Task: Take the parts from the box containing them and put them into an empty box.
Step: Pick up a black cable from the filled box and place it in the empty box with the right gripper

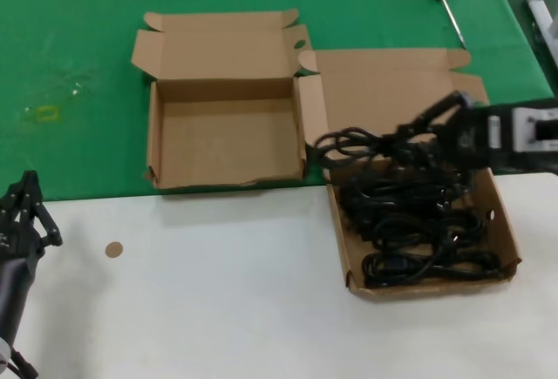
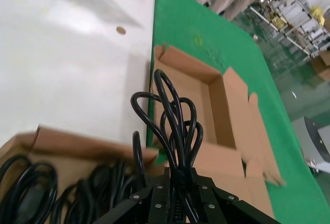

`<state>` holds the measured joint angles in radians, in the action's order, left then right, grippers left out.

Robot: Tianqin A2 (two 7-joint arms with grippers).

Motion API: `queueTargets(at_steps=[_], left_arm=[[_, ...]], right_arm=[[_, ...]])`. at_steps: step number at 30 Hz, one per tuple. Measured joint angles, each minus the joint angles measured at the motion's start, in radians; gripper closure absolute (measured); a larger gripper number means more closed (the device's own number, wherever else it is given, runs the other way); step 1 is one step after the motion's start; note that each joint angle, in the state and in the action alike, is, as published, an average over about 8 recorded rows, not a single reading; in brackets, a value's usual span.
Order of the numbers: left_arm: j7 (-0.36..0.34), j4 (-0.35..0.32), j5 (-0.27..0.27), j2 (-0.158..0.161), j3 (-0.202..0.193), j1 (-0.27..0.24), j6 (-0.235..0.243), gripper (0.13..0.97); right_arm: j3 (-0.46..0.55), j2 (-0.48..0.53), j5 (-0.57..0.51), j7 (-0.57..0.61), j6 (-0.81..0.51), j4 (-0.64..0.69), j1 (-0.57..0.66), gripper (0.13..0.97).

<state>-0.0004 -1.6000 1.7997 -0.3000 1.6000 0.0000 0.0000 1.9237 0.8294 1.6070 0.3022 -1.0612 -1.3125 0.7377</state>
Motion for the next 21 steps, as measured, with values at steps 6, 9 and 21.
queueTargets(at_steps=[6,9,21], left_arm=[[0.0,0.0,0.0,0.0,0.0,0.0,0.0,0.945],[0.0,0.0,0.0,0.0,0.0,0.0,0.0,0.945],[0.0,0.0,0.0,0.0,0.0,0.0,0.0,0.945]], right_arm=[[0.058,-0.098,-0.06,-0.048,0.018,0.007,0.077,0.885],[0.089,-0.157,-0.094,-0.078,0.035,0.014,0.112,0.885],[0.197,-0.385,-0.223,-0.183,0.122,0.102,0.212,0.885]])
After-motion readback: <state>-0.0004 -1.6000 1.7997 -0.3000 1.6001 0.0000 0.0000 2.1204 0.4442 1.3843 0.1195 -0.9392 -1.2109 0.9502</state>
